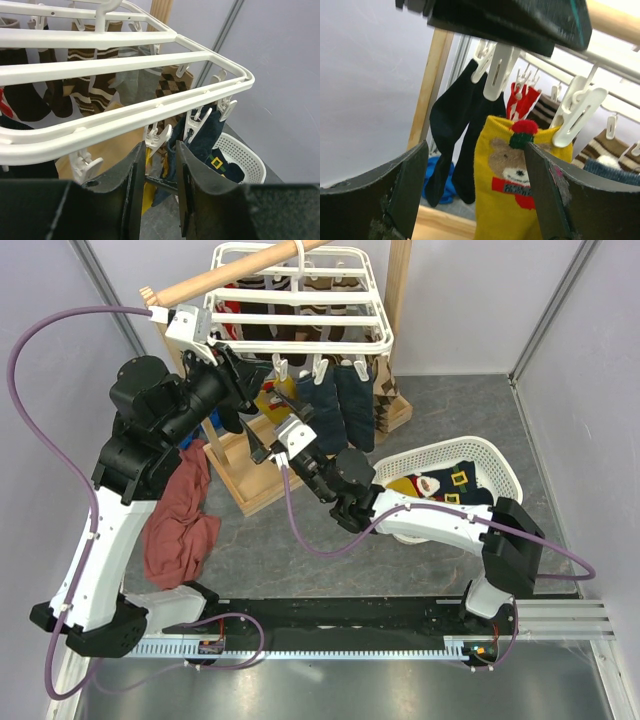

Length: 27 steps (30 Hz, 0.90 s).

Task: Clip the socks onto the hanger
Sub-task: Open the clamp at the hanger.

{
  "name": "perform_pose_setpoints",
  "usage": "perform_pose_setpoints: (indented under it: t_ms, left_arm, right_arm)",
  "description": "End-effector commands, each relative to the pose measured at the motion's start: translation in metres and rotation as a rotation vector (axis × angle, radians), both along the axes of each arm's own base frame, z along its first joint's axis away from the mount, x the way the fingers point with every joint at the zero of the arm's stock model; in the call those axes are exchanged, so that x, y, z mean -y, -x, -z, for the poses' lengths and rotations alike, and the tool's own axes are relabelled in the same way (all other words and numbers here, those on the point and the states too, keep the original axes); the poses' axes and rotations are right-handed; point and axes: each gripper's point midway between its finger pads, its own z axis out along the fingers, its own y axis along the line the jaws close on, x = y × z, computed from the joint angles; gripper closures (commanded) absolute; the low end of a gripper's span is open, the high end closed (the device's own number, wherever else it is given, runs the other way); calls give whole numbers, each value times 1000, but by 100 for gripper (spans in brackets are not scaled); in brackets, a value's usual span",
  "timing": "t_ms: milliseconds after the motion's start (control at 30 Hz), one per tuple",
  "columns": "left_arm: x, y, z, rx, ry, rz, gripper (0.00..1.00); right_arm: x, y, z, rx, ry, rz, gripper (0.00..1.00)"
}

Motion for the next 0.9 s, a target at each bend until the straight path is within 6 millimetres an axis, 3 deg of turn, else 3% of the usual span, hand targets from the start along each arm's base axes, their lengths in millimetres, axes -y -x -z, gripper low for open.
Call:
perform_pose_setpoints:
  t_ms: [0,133,300,400,533,667,867]
  left_arm:
    - [3,7,-17,14,41,32,64]
    - [7,8,-17,1,46,54,64]
    - [14,14,-21,-8,66,104,63]
    - [14,20,-25,-4,77,119,62]
    - [4,33,-32,24,76,105,60]
    - [-9,44,-35,59,49,70,58]
    - [-19,37,-19,90,-37,50,52]
  right_arm:
    - [7,6,-53,86,-154,3,16]
    - [6,4,-59,94,-174,14,17]
    - [17,-16,-51,57,-168,128,16]
    - [28,-34,-43,19,-171,180,16]
    - [57,-56,-41,-22,-217,280,16]
    - [78,-66,-43,-46,-243,314,16]
    - [95,-71,-41,-66,-244,327,16]
